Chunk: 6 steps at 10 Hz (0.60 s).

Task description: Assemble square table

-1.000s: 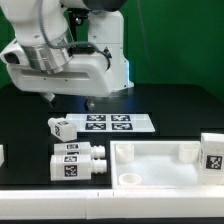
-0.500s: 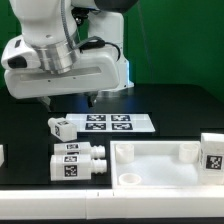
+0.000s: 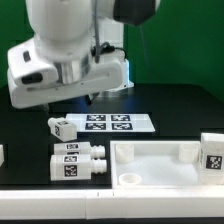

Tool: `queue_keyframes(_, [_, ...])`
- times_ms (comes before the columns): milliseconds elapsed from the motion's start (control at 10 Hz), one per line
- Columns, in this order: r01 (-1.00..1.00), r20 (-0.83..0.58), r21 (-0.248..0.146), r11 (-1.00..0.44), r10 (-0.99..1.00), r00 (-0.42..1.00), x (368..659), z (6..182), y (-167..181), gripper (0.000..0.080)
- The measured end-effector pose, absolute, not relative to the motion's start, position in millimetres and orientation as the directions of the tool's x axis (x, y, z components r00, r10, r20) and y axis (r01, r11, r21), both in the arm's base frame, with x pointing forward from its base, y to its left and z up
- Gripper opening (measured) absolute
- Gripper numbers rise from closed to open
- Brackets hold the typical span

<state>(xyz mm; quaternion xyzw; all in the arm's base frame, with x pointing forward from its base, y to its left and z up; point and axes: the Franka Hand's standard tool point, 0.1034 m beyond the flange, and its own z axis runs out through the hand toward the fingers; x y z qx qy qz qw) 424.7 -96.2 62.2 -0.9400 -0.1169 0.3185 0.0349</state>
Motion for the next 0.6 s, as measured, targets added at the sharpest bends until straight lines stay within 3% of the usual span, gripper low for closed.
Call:
queue_keyframes(400, [0.155,-0.722,-0.12,-0.981,0.193,0.665,417.5,57.8,-97.0,0.0649])
queue_keyframes(600, [0.319,-0.702,-0.069,-0.945,0.274,0.658,424.7,45.1,-103.2,0.0649])
